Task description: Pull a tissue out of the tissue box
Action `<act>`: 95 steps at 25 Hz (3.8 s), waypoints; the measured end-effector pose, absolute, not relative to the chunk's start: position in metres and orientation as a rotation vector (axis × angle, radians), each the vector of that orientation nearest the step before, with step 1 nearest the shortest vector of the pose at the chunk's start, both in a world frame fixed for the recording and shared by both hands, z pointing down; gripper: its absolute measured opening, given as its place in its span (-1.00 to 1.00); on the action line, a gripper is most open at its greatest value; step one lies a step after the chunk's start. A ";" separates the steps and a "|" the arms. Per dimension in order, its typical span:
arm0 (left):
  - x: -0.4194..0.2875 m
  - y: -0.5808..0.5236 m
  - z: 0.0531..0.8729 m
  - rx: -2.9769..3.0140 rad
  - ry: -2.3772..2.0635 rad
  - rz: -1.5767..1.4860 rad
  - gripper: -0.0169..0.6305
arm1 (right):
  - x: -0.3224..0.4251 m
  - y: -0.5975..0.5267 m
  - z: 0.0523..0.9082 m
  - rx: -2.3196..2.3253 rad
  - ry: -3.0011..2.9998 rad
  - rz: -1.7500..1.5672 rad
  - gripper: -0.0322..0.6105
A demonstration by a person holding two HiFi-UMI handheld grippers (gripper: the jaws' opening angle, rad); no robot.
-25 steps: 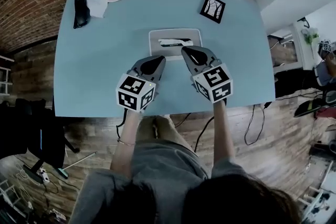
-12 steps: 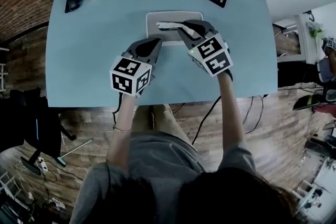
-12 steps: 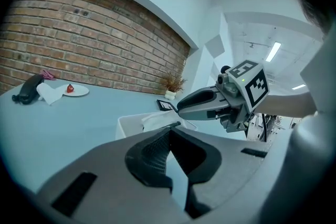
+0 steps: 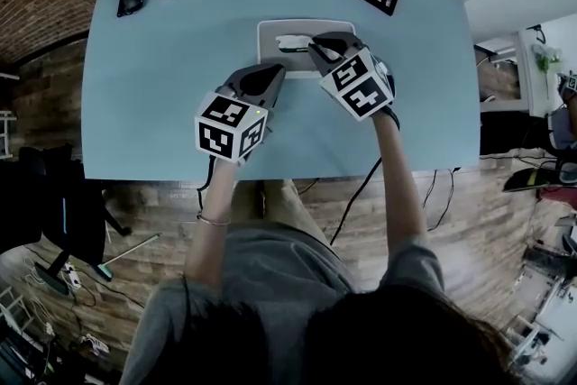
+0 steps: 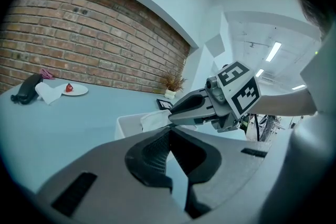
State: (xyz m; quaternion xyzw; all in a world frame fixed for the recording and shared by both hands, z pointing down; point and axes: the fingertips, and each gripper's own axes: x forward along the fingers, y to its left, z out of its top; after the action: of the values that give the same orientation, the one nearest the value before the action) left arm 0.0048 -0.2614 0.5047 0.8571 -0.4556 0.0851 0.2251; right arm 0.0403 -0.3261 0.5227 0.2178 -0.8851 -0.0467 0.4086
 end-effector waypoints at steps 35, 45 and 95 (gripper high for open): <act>0.000 -0.261 0.478 2.408 -1.284 0.208 -0.94 | 0.045 -0.324 0.467 0.581 -2.258 -0.273 -0.90; -0.001 -0.257 0.455 2.450 -1.300 0.197 -0.94 | 0.046 -0.316 0.446 0.621 -2.280 -0.300 -0.90; 0.013 -0.218 0.381 2.674 -1.337 0.119 -0.94 | 0.082 -0.270 0.365 0.898 -2.511 -0.256 -0.90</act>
State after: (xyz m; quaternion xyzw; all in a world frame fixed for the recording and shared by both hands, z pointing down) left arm 0.0127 -0.2176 0.3812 0.8913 -0.4455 0.0397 0.0746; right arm 0.0816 -0.2695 0.3646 0.3263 -0.9124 -0.0930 0.2291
